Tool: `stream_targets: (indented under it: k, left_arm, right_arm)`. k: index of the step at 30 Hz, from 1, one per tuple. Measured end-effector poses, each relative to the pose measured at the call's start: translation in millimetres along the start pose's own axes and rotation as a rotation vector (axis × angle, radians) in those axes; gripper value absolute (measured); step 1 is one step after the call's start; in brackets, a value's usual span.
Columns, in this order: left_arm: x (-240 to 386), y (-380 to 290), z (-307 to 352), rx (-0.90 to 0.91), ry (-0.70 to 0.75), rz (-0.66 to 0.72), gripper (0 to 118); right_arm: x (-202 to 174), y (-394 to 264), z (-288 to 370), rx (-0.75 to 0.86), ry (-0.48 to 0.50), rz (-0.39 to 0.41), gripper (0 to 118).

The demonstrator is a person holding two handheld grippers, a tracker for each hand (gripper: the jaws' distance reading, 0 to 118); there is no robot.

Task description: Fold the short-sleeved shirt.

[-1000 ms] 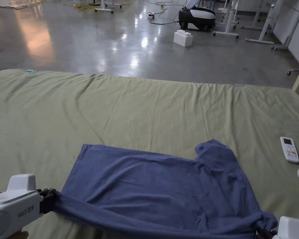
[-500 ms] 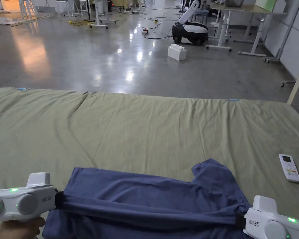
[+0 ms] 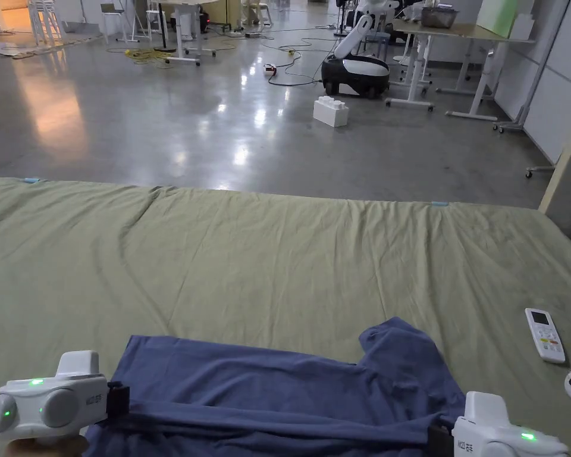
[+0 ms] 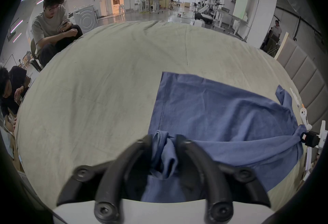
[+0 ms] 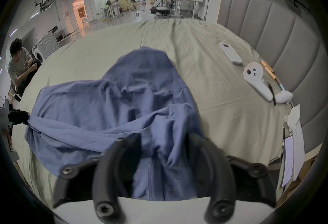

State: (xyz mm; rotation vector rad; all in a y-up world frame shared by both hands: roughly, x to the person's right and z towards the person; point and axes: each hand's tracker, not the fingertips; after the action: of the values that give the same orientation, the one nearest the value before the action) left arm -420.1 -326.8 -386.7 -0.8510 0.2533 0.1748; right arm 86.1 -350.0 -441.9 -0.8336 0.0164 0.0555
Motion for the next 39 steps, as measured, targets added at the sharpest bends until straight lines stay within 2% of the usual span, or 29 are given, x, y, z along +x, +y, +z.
stream_targets:
  k: [1, 4, 7, 11, 13, 16, 17, 18, 19, 20, 21, 22, 23, 24, 25, 30, 36, 39]
  left_arm:
    - [2, -1, 8, 0.026, -0.01, -0.001, 55]
    - [4, -1, 32, 0.131, -0.036, -0.031, 55]
    - [9, -7, 58, 0.249, -0.052, -0.06, 55]
    - [10, -23, 86, 0.414, -0.053, -0.07, 54]
    - [13, -30, 102, 0.474, -0.044, -0.078, 48]
    - [19, -45, 123, 0.545, 0.014, -0.091, 19]
    - [19, -48, 128, 0.55, 0.006, -0.083, 16]
    - [17, -50, 131, 0.551, -0.018, -0.079, 10]
    - [22, -57, 140, 0.547, -0.025, -0.075, 6]
    - [21, -61, 143, 0.553, -0.028, -0.073, 5]
    - [21, -64, 145, 0.563, -0.029, -0.079, 3]
    - [21, -68, 149, 0.564, -0.017, -0.095, 2]
    - [22, -73, 151, 0.562, -0.006, -0.1, 2]
    - [19, -77, 153, 0.563, -0.009, -0.098, 1]
    - [16, -80, 156, 0.566, -0.013, -0.091, 1]
    - [6, -89, 159, 0.5, 0.021, -0.109, 1]
    - [-35, -69, 106, 0.213, -0.024, -0.047, 1]
    - [-39, -52, 82, 0.112, -0.029, -0.061, 1]
  right_arm:
    - [-1, 0, 8, 0.044, 0.003, 0.007, 64]
    - [-10, 1, 38, 0.186, -0.003, 0.043, 66]
    - [-23, -1, 70, 0.337, 0.013, 0.071, 83]
    - [-41, -11, 112, 0.513, 0.016, 0.054, 82]
    - [-50, -17, 129, 0.586, 0.002, 0.045, 75]
    - [-59, -24, 156, 0.711, -0.026, 0.081, 36]
    - [-59, -28, 156, 0.664, -0.007, 0.024, 16]
    - [-59, -29, 161, 0.674, -0.009, 0.026, 11]
    - [-59, -30, 167, 0.701, -0.004, 0.024, 11]
    - [-58, -36, 169, 0.683, 0.029, -0.026, 6]
    - [-59, -39, 173, 0.685, 0.01, -0.011, 1]
    - [-61, -39, 183, 0.769, -0.035, 0.046, 1]
    - [-61, -41, 190, 0.803, -0.059, 0.065, 1]
    - [-60, -45, 191, 0.767, -0.014, 0.03, 1]
    - [-60, -47, 194, 0.769, -0.017, 0.032, 1]
    - [-62, -53, 199, 0.768, -0.013, 0.086, 1]
    - [-61, -59, 187, 0.7, -0.005, 0.103, 1]
    - [-59, -61, 179, 0.674, -0.006, 0.109, 1]
